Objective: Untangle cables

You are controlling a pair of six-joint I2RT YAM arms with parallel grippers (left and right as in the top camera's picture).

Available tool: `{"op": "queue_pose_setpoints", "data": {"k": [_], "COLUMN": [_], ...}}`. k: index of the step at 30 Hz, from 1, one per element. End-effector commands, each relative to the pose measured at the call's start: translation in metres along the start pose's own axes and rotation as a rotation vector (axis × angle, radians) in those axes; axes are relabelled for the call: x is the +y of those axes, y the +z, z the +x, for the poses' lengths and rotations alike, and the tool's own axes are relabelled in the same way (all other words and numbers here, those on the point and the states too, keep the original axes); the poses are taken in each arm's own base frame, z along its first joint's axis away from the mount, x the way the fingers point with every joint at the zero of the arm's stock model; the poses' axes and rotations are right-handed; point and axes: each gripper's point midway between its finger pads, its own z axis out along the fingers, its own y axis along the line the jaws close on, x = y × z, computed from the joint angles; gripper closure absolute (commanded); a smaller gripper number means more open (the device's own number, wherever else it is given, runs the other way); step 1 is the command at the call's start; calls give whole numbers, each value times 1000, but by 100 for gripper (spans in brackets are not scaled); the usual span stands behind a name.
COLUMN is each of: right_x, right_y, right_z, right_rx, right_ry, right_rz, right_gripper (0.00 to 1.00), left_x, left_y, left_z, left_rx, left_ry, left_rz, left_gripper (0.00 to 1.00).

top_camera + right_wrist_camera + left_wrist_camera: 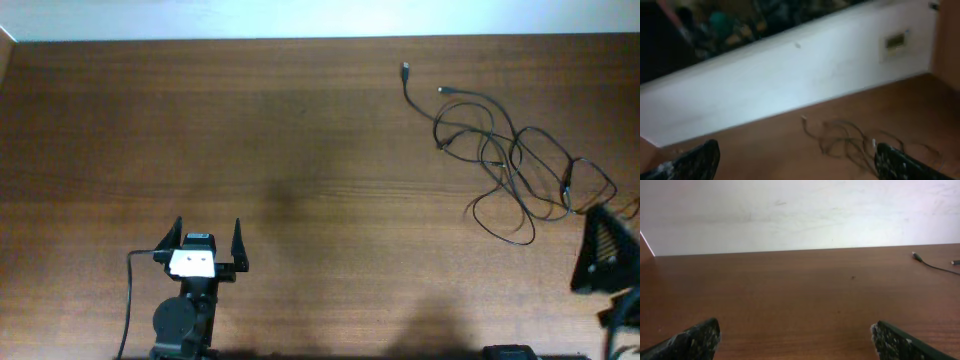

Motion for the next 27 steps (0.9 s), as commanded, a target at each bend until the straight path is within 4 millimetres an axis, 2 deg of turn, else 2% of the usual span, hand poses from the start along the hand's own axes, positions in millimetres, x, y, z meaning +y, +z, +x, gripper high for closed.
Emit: {"op": "queue_pose_setpoints", "data": {"k": [1, 3, 6, 8, 11, 14, 17, 21, 27], "right_x": [-19, -26, -36, -36, -31, -21, -17, -20, -52], "right_y": [1, 8, 30, 47, 66, 76, 71, 77, 111], "right_z": [32, 53, 82, 99, 115, 113, 109, 112, 152], "right_rx": [20, 16, -24, -62, -146, -297, -519, -631, -629], "right_ry": [11, 12, 13, 15, 9, -8, -28, -34, 1], "right_rz": [60, 62, 43, -2, -95, -201, -291, -320, -219], "right_gripper": [1, 1, 2, 2, 2, 2, 2, 2, 2], "left_x": [0, 0, 0, 0, 0, 0, 0, 0, 0], "left_y": [0, 0, 0, 0, 0, 0, 0, 0, 0], "left_z": [1, 1, 1, 1, 1, 1, 1, 1, 1], "left_rx": [-1, -1, -1, -1, -1, -1, 0, 0, 0], "left_ry": [15, 15, 15, 15, 15, 16, 15, 15, 15], "left_rz": [5, 5, 5, 5, 4, 5, 5, 5, 5], "left_gripper": [1, 1, 1, 1, 1, 1, 1, 1, 1]}}
